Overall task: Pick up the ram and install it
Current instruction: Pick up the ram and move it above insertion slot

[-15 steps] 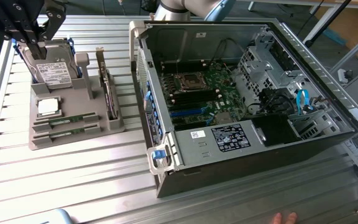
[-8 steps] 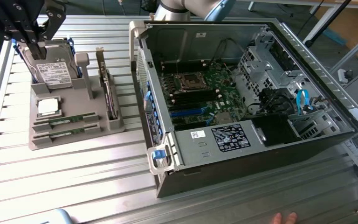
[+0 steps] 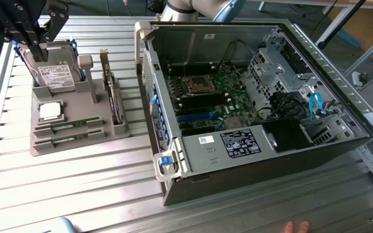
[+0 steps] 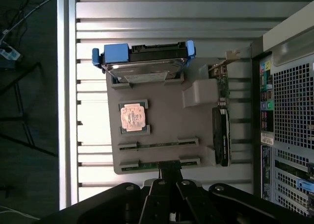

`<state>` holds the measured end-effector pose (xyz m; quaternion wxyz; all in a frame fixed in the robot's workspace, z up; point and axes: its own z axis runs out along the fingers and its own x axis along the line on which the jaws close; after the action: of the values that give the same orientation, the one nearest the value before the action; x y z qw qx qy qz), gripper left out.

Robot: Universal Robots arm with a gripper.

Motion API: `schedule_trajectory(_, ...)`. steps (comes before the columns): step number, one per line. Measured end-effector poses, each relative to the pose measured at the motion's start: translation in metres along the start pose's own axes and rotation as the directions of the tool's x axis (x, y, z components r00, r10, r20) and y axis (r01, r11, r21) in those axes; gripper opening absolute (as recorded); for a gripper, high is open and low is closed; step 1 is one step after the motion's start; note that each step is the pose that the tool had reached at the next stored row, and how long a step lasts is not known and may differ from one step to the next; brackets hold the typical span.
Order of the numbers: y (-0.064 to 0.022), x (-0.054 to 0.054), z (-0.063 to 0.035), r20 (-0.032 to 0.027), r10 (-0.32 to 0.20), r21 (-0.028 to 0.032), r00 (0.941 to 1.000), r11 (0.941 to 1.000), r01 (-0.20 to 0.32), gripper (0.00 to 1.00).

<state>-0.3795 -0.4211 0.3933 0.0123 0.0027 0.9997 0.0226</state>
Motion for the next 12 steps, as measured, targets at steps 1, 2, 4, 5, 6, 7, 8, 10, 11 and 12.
schedule_trajectory(1,0.0,0.0,0.0,-0.0003,-0.006,-0.0001,1.0,1.0,0.006,0.11)
schedule_trajectory(2,0.0,0.0,0.0,-0.0005,-0.01,-0.0002,0.9999,0.9999,0.01,0.11)
schedule_trajectory(4,0.0,0.0,0.0,-0.0008,-0.019,-0.0005,0.9998,0.9998,0.019,0.11)
schedule_trajectory(5,0.0,0.0,0.0,-0.001,-0.023,-0.0006,0.9997,0.9997,0.023,0.11)
schedule_trajectory(6,0.0,0.0,0.0,-0.0012,-0.027,-0.0007,0.9996,0.9996,0.027,0.11)
schedule_trajectory(7,0.0,0.0,0.0,-0.0014,-0.032,-0.0008,0.9995,0.9995,0.032,0.11)
schedule_trajectory(8,0.0,0.0,0.0,-0.0017,-0.037,-0.0009,0.9993,0.9993,0.037,0.11)
schedule_trajectory(10,0.0,0.0,0.0,-0.002,-0.046,-0.0012,0.9989,0.9989,0.046,0.11)
schedule_trajectory(11,0.0,0.0,0.0,-0.0023,-0.052,-0.0014,0.9987,0.9987,0.052,0.11)
schedule_trajectory(12,0.0,0.0,0.0,-0.0026,-0.058,-0.0015,0.9983,0.9983,0.058,0.11)
